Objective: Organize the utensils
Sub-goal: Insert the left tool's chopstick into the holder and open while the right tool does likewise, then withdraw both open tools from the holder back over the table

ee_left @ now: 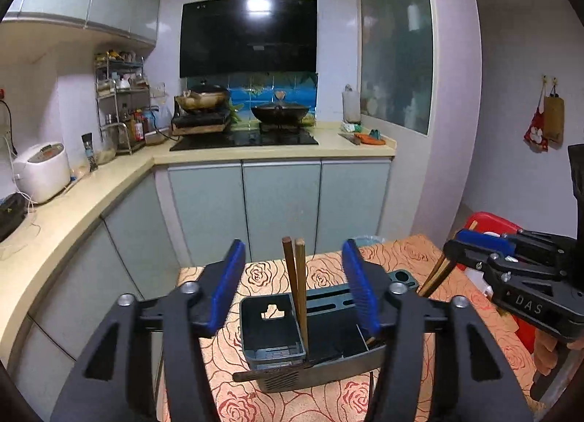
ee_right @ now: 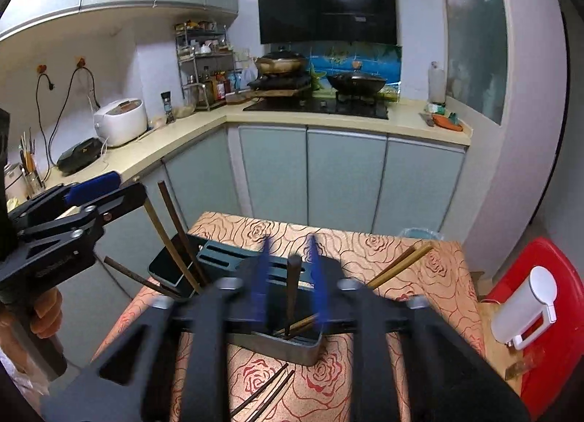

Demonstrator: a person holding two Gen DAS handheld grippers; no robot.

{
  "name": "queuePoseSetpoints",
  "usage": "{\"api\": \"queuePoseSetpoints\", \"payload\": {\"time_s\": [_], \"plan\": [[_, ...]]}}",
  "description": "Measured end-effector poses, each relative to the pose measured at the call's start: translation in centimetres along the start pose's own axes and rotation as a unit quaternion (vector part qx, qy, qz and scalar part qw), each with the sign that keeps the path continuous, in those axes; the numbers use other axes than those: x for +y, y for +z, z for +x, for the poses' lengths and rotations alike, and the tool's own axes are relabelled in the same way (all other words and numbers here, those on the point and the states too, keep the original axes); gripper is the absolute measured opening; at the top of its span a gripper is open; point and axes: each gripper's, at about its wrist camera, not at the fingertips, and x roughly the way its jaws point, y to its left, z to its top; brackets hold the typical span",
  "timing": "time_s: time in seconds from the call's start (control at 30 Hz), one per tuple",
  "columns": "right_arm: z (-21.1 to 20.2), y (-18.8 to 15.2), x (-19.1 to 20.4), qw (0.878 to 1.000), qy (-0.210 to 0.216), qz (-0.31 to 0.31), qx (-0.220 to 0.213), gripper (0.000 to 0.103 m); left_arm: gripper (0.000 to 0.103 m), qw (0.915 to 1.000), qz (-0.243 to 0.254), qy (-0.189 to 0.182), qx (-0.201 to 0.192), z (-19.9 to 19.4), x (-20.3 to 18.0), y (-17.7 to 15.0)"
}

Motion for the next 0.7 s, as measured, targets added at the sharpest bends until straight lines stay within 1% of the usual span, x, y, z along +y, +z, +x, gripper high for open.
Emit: {"api": "queuePoseSetpoints", "payload": {"time_s": [0.03,0.07,0.13,0.33,0.53,0.63,0.7], "plan": [[-0.3,0.1,-0.1,1.0,-0.005,0.004,-0.005,0.046,0.062,1.0,0.0,0.002,-0.004,-0.4,0.1,0.1],[-0.7,0.1,-0.2,1.0,-0.006,0.007,-0.011,0.047,0.064,1.0,0.001,0.005,-0.007,-0.8,0.1,0.2],[-1.3,0.2,-0.3,1.0,-0.007,0.005,-0.017,0.047,0.069,0.9999,0.001,0.009,-0.013,-1.5,0.3,0.4],[-3.6,0.2,-0.9,0.999,-0.019,0.003,-0.042,0.048,0.08,0.9995,0.002,0.012,-0.029,-3.7,0.5,-0.1],[-6.5,-1.1,-1.7,0.997,-0.023,0.005,-0.069,0.048,0.082,0.9996,0.002,0.005,-0.029,-5.4,0.7,-2.3],[-7.8,-2.5,-1.7,0.997,-0.025,0.001,-0.078,0.048,0.082,0.9997,0.008,0.006,-0.024,-6.0,0.7,-4.3],[-8.6,-4.2,-1.6,0.996,-0.028,-0.002,-0.08,0.048,0.082,0.9998,0.009,0.004,-0.017,-6.2,0.8,-5.6]]}}
